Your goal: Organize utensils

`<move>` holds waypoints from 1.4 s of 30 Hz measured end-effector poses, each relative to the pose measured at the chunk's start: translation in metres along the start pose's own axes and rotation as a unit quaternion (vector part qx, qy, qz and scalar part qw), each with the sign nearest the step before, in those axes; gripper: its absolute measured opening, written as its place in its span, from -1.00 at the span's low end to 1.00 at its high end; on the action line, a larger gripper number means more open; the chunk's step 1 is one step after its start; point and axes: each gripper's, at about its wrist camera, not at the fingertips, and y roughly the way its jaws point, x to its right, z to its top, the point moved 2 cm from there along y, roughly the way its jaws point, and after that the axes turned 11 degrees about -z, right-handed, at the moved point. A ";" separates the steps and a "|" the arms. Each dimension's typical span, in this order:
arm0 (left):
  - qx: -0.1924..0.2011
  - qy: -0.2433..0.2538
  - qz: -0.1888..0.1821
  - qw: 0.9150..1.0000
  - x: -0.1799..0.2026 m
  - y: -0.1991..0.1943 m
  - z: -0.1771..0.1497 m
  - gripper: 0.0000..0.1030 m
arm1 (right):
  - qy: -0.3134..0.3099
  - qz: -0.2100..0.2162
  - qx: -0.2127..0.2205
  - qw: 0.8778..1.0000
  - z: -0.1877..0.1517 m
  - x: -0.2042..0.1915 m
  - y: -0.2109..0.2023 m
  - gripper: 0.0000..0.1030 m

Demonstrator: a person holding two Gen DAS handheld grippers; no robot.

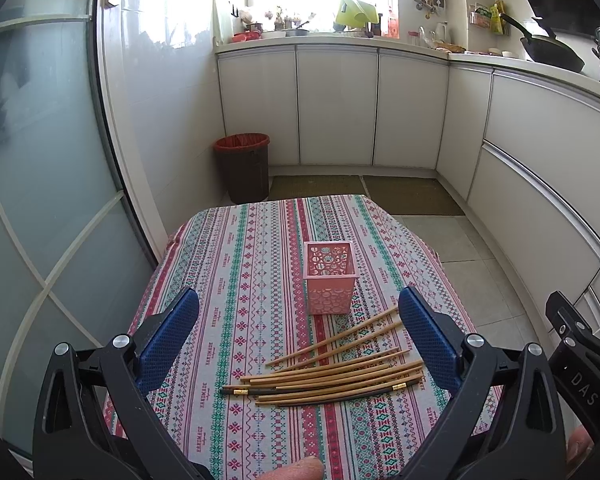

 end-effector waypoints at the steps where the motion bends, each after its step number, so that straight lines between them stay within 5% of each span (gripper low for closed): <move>1: 0.000 0.000 0.000 1.000 0.000 0.000 0.000 0.86 | 0.000 0.000 0.000 1.000 0.000 0.000 0.000 0.87; 32: -0.008 0.001 0.000 1.000 0.001 0.002 -0.001 0.86 | 0.003 -0.003 -0.006 1.000 0.000 0.003 0.003 0.87; 38: -0.037 -0.025 -0.011 0.999 -0.007 0.019 -0.004 0.86 | 0.020 0.012 -0.035 0.999 -0.001 0.008 0.016 0.87; 42: -0.096 -0.045 -0.029 0.994 -0.018 0.051 -0.014 0.86 | 0.057 0.044 -0.087 0.994 -0.004 0.016 0.038 0.87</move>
